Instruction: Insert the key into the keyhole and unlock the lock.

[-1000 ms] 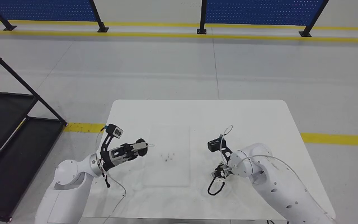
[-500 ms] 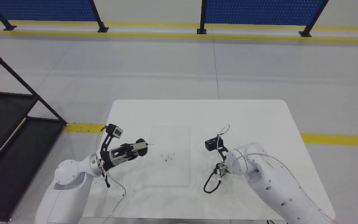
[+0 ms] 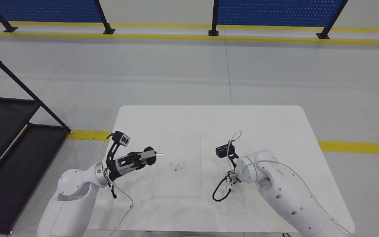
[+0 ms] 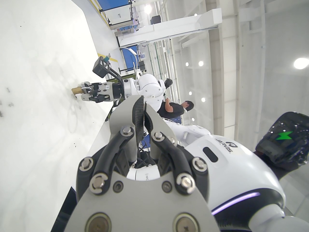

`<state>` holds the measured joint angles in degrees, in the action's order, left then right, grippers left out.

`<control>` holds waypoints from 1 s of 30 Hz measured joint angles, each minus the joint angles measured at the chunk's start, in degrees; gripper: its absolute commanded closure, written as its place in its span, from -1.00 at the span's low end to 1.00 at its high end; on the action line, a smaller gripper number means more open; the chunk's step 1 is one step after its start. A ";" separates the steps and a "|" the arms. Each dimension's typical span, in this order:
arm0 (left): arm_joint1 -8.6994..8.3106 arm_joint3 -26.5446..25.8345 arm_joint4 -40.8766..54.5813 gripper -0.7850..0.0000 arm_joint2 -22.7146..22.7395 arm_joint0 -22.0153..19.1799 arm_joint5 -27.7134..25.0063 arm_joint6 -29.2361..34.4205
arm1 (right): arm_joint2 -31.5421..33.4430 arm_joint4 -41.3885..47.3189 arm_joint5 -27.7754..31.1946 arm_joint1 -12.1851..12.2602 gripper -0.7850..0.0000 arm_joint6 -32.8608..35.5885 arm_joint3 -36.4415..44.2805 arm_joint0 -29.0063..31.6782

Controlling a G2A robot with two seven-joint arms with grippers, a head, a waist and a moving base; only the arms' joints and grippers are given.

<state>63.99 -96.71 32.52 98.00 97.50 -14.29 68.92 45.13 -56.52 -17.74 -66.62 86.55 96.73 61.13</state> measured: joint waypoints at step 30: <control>0.00 0.00 0.00 1.00 0.00 0.00 0.00 0.00 | 29.47 50.36 -8.31 -0.24 1.00 -13.75 -2.65 12.62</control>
<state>63.99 -96.71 32.52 98.00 97.50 -14.29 68.92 74.60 -6.16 -26.05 -66.86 72.80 94.07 73.75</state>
